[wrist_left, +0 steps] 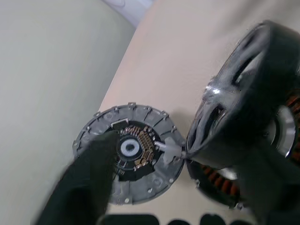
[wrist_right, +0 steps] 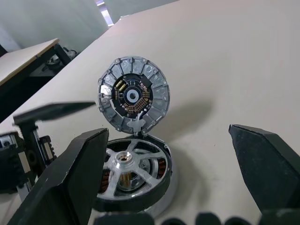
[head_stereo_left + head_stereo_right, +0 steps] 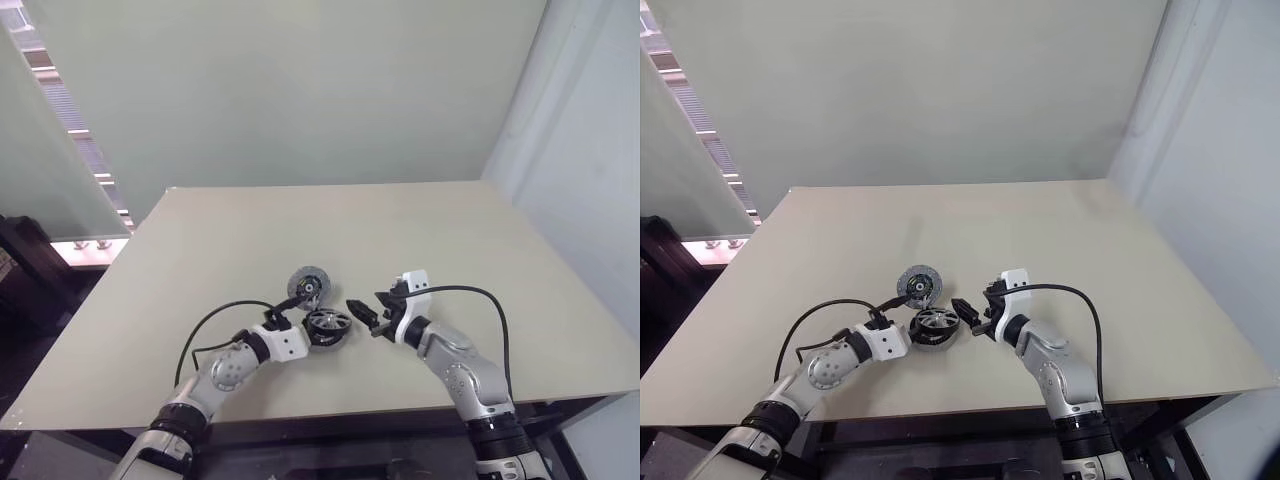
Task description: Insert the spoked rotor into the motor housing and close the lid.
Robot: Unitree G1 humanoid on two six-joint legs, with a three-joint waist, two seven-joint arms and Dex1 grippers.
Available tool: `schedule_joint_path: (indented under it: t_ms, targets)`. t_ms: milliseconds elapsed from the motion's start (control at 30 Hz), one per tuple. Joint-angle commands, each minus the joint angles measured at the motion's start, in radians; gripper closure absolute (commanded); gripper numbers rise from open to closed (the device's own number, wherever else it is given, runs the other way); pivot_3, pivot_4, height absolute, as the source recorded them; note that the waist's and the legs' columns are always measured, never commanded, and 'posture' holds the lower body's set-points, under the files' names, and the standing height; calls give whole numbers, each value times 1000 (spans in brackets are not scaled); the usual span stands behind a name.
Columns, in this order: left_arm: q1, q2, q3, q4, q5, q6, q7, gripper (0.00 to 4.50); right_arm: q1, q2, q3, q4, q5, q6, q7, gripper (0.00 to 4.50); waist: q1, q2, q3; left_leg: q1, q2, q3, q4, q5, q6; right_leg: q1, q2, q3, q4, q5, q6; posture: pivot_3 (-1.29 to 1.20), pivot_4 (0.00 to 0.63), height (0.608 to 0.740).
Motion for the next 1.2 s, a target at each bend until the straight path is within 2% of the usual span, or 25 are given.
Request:
schedule_joint_path:
  t_ms: [33, 200, 567, 700, 800, 867, 1100, 1200]
  targets:
    - [-14, 22, 17, -62, -6, 26, 12, 36, -7, 2, -12, -38, 0, -17, -1, 0, 0, 0, 0, 0, 0, 0, 0, 0, 0, 0, 0, 0, 0, 0, 0, 0, 0, 740]
    - [17, 67, 46, -163, -75, 87, -72, 36, -2, -3, -12, -35, -4, -18, -1, 0, 0, 0, 0, 0, 0, 0, 0, 0, 0, 0, 0, 0, 1, 0, 0, 0, 0, 740]
    - [150, 163, 119, -487, -434, 403, -478, 36, -16, -4, -2, -8, -32, -25, 4, 0, -1, 0, 0, 0, 1, 1, 0, 0, 0, -1, 0, 0, 1, 0, 0, 0, 0, 740]
    - [221, 180, 180, -594, -574, 561, -555, 36, -17, -15, 12, -7, -50, -27, 11, 0, -1, 0, 0, 0, 1, 1, 0, 0, 0, -1, 0, 0, 1, 0, 0, 0, 0, 740]
    - [269, 166, 247, -663, -688, 696, -568, 36, -13, -38, 38, -7, -88, -49, 28, 0, -1, 1, 0, 0, 2, 1, 0, 0, 0, -1, 0, 0, 1, 0, 0, 0, 0, 740]
    - [311, 123, 313, -696, -810, 798, -554, 36, -9, -57, 63, -5, -121, -91, 46, 0, -1, 1, 0, 1, 2, 0, 0, 0, 0, -1, 0, -1, 1, 0, 0, 0, 0, 740]
    - [434, -39, 455, -779, -1045, 1007, -469, 36, -4, -48, 105, -5, -135, -107, 88, 0, -1, 0, 0, 1, 3, 1, 0, 0, 0, -1, 0, -1, 1, 0, 0, 0, 0, 740]
    - [459, -74, 466, -806, -1055, 1018, -441, 0, -3, -46, 125, -1, -153, -105, 92, 915, 0, 0, 0, 1, 3, 1, 1, 0, 0, -1, 1, -1, 1, 0, 0, 0, 0, 740]
